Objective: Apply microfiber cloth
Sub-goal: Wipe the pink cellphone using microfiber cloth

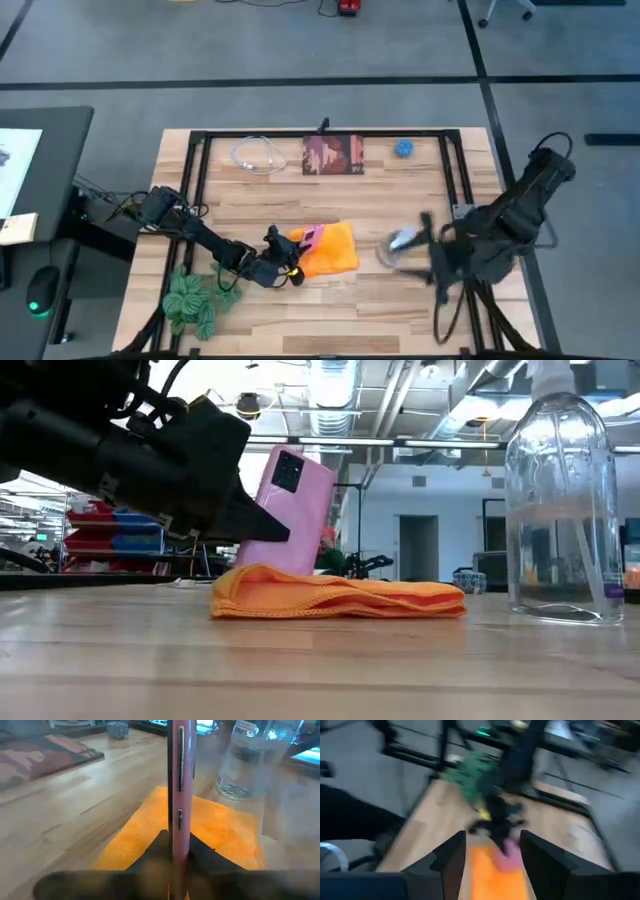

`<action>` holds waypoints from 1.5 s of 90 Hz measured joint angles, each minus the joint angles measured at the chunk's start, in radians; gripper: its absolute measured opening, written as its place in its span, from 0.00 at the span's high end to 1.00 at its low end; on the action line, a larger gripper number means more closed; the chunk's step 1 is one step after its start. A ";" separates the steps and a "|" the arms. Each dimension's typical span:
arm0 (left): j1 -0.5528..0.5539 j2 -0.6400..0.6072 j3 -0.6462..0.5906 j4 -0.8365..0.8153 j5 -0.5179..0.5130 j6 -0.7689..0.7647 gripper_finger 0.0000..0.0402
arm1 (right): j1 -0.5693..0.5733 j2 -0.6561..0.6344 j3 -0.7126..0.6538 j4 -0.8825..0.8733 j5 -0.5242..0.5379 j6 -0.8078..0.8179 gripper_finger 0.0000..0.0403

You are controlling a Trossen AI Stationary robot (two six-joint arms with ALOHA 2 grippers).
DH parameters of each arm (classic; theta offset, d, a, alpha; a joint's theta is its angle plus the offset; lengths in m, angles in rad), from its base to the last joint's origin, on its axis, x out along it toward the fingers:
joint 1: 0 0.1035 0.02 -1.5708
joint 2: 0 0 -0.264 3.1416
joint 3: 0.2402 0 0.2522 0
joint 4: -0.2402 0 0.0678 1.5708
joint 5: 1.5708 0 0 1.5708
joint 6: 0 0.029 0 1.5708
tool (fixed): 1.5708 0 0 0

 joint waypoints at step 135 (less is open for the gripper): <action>-0.073 0.000 -0.004 -0.073 -0.080 -0.085 0.98 | 0.150 0.265 -0.601 -0.085 0.302 1.196 0.84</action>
